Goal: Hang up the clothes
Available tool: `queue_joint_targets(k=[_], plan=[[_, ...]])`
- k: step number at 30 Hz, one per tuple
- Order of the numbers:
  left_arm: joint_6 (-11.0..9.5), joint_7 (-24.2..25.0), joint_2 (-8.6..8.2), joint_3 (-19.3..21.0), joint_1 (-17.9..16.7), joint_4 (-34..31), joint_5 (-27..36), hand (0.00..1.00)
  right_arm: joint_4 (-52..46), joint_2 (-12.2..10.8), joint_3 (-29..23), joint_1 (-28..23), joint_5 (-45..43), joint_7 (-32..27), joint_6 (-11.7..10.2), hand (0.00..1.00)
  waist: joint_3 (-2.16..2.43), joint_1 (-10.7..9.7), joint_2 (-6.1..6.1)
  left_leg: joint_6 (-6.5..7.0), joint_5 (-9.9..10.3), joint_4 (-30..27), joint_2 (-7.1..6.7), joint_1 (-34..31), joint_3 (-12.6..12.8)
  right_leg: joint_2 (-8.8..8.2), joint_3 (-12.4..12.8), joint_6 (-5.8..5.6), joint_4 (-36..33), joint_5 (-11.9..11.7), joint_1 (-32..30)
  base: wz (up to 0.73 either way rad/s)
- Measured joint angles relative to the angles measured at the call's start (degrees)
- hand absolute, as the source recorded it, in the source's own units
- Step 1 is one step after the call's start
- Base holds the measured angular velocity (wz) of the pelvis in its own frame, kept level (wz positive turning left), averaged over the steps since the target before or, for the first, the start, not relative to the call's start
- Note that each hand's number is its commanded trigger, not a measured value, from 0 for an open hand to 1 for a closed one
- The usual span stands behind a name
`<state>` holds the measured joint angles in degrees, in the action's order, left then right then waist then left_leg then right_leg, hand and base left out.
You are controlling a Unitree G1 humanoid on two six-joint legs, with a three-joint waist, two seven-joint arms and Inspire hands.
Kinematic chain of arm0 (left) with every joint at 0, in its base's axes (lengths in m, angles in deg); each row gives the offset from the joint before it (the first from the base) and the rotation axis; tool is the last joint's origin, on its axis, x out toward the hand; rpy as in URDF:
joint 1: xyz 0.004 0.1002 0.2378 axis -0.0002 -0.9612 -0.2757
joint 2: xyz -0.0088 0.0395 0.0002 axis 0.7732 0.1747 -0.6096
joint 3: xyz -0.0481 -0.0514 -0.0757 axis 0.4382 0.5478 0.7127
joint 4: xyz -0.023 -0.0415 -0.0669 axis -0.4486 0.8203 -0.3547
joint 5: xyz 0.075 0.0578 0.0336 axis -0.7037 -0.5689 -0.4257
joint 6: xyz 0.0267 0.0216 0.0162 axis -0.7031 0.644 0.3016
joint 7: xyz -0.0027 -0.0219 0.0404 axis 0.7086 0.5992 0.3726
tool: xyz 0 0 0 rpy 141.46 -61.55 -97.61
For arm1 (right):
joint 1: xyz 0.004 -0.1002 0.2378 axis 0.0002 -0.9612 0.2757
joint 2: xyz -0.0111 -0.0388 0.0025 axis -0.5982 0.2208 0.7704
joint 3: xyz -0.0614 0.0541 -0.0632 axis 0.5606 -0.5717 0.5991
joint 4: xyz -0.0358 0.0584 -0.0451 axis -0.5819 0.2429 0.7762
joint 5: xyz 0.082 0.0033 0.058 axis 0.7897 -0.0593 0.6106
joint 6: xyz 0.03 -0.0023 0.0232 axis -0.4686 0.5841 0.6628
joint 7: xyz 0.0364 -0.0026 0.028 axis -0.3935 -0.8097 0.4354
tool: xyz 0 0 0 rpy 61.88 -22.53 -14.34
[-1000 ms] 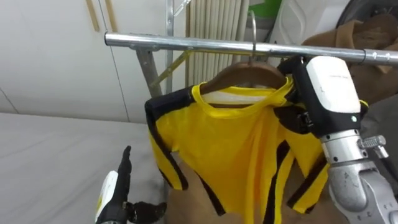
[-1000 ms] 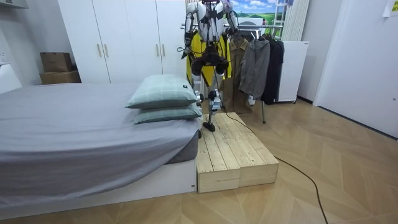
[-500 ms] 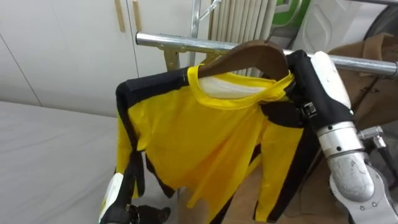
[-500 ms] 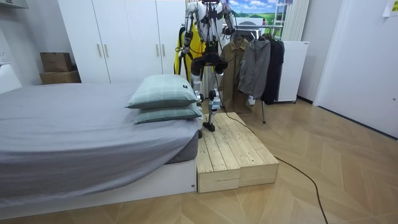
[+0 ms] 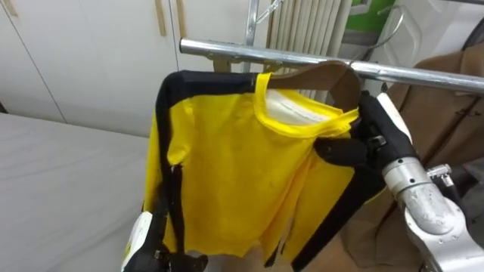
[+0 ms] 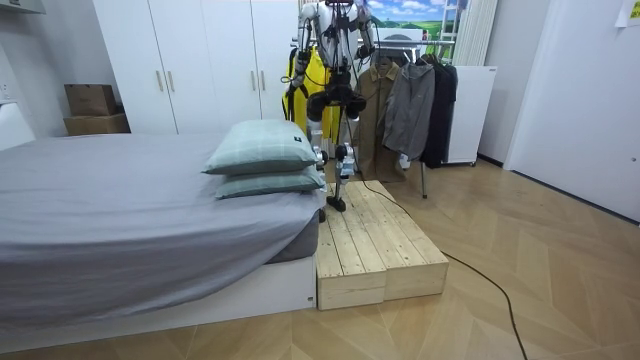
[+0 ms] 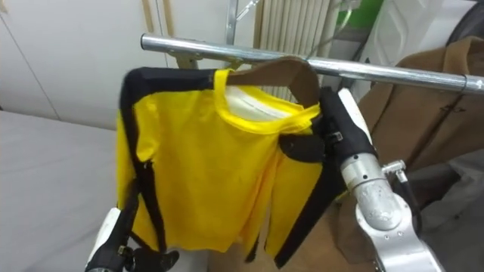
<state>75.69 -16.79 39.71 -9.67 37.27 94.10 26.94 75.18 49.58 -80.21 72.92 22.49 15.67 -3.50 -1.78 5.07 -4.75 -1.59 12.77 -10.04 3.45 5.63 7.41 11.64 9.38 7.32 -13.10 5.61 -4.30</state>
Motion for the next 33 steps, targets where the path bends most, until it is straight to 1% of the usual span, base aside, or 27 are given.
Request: queue_joint_targets(k=[2,4,5,6,7,8,10,11,12,13,15,18,21,22,23,25,26,33], plan=[[0.1,0.0,0.00,0.0,0.0,0.0,-0.3,0.00,0.2,0.0,0.0,0.0,0.0,0.0,0.8,1.00,0.01,-0.1,-0.02,0.00,0.0,0.0,0.02,-0.1,0.0,0.00,0.0,0.03,0.2,0.0,0.0,0.00],[0.6,0.1,-0.10,0.0,-0.1,0.0,-0.3,0.00,0.3,0.0,-0.2,0.1,0.0,0.3,1.0,1.00,0.03,-0.2,-0.04,0.00,0.0,0.0,0.01,-0.3,0.0,0.00,-0.1,0.48,0.2,-0.1,-0.1,0.00],[1.0,0.2,-0.06,0.0,-0.1,0.0,-0.3,0.00,0.6,0.0,-0.4,0.5,0.0,0.8,1.0,1.00,0.07,-0.2,-0.10,0.00,0.0,-0.1,0.00,-0.4,-0.1,0.00,0.0,1.39,0.2,-0.5,-0.2,0.00],[1.5,0.3,0.03,0.0,0.0,-0.1,-0.3,0.00,1.7,0.0,-0.4,1.3,0.3,1.1,1.0,1.00,0.11,-0.4,-0.16,0.00,0.0,-0.1,-0.02,-0.6,-0.1,-0.01,0.0,1.91,0.2,-0.6,-0.4,0.00],[1.8,0.3,0.04,0.0,0.0,-0.2,-0.3,0.00,2.2,0.0,-0.4,1.7,0.5,1.2,1.0,1.00,0.13,-0.5,-0.17,0.00,0.0,-0.1,-0.03,-0.7,-0.1,-0.01,-0.1,2.06,0.2,-0.7,-0.4,0.00],[2.1,0.3,0.01,0.1,0.0,-0.3,-0.7,0.00,3.0,0.0,-0.4,2.2,0.9,1.2,1.0,1.00,0.13,-0.4,-0.16,0.00,0.0,-0.1,-0.01,-0.8,-0.1,-0.01,-0.1,2.54,0.2,-1.0,-0.5,0.00],[2.2,0.3,0.00,0.0,0.0,-0.3,-1.4,0.00,5.1,0.0,-0.4,3.0,1.2,1.3,1.0,1.00,0.14,-0.7,-0.16,-0.01,0.0,-0.2,0.01,-0.7,-0.1,-0.01,-0.3,2.60,0.1,-1.0,-0.4,0.00],[2.2,0.3,0.07,0.0,0.0,-0.4,-1.5,0.00,6.3,0.0,-0.5,3.2,1.4,1.3,1.0,1.00,0.15,-0.5,-0.14,-0.02,0.0,-0.2,0.06,-0.7,-0.2,-0.09,-1.0,2.59,0.0,-1.0,-0.4,0.06],[2.2,0.3,0.11,0.1,0.0,-0.8,-1.5,0.00,7.2,0.0,-0.6,3.3,1.5,1.3,1.0,1.00,0.15,-0.5,-0.14,-0.02,0.0,-0.2,0.06,-0.7,-0.3,-0.21,-1.7,2.45,0.0,-0.9,-0.4,0.11],[2.2,0.3,0.11,0.2,0.0,-1.7,-1.5,0.00,8.5,0.0,-0.8,3.4,1.6,1.3,1.0,1.00,0.15,-0.5,-0.14,-0.02,0.0,-0.2,0.07,-0.7,-0.7,-0.32,-2.1,1.62,0.1,-0.4,-0.4,0.12],[2.2,0.3,0.11,0.3,0.0,-3.3,-2.0,0.00,10.7,0.0,-1.6,3.5,1.7,1.5,1.1,1.00,0.16,-0.5,-0.10,-0.03,0.0,-0.2,0.06,-0.7,-1.1,-0.58,-3.0,0.36,0.1,0.3,-0.2,0.18],[2.2,0.3,0.11,0.3,0.0,-5.7,-2.1,0.00,13.8,0.0,-2.8,3.5,1.6,1.9,1.7,1.00,0.18,-0.3,-0.03,-0.07,0.0,-0.2,0.08,-0.1,-0.9,-0.69,-3.5,-0.36,0.6,0.7,0.3,0.15],[2.2,0.3,0.09,0.3,0.1,-6.6,-2.2,0.00,15.7,0.0,-2.8,3.8,1.6,2.3,1.6,1.00,0.35,-0.4,0.26,-0.08,0.0,-0.3,0.04,0.1,-1.0,-0.73,-3.5,-0.29,0.5,0.7,0.7,0.00],[2.2,0.3,0.09,0.3,0.1,-6.5,-2.2,0.00,16.1,0.0,-2.8,3.9,1.6,2.3,1.6,1.00,0.36,-0.5,0.28,-0.08,0.0,-0.3,0.02,0.2,-1.0,-0.76,-3.5,-0.15,0.5,0.6,1.0,0.00],[2.2,0.3,0.14,0.3,0.0,-6.5,-2.7,0.00,16.6,0.1,-2.9,3.9,1.6,2.3,1.6,1.00,0.37,-0.7,0.29,-0.08,0.0,-0.3,0.02,0.4,-1.0,-0.79,-3.6,0.32,0.5,0.3,1.2,0.00],[2.2,0.4,0.21,0.3,0.0,-6.5,-2.7,0.00,17.4,0.1,-2.9,4.0,1.6,2.3,1.6,1.00,0.37,-0.7,0.28,-0.08,0.0,-0.2,0.02,0.9,-1.0,-0.79,-3.5,0.01,0.5,0.5,1.5,0.00],[2.2,0.4,0.30,0.4,0.0,-6.5,-2.7,0.00,17.5,0.1,-2.9,4.0,1.6,2.3,1.6,1.00,0.37,-0.7,0.31,-0.08,0.0,-0.1,0.01,1.0,-1.0,-0.78,-3.5,-0.52,0.5,0.8,1.5,0.00],[2.3,1.5,0.32,0.4,0.0,-6.4,-2.7,0.00,17.8,0.1,-3.3,4.0,1.5,2.5,1.6,1.00,0.32,-0.9,0.40,-0.08,0.0,-0.1,-0.04,1.0,-1.0,-0.82,-3.5,-0.59,0.5,0.9,1.3,0.00]])
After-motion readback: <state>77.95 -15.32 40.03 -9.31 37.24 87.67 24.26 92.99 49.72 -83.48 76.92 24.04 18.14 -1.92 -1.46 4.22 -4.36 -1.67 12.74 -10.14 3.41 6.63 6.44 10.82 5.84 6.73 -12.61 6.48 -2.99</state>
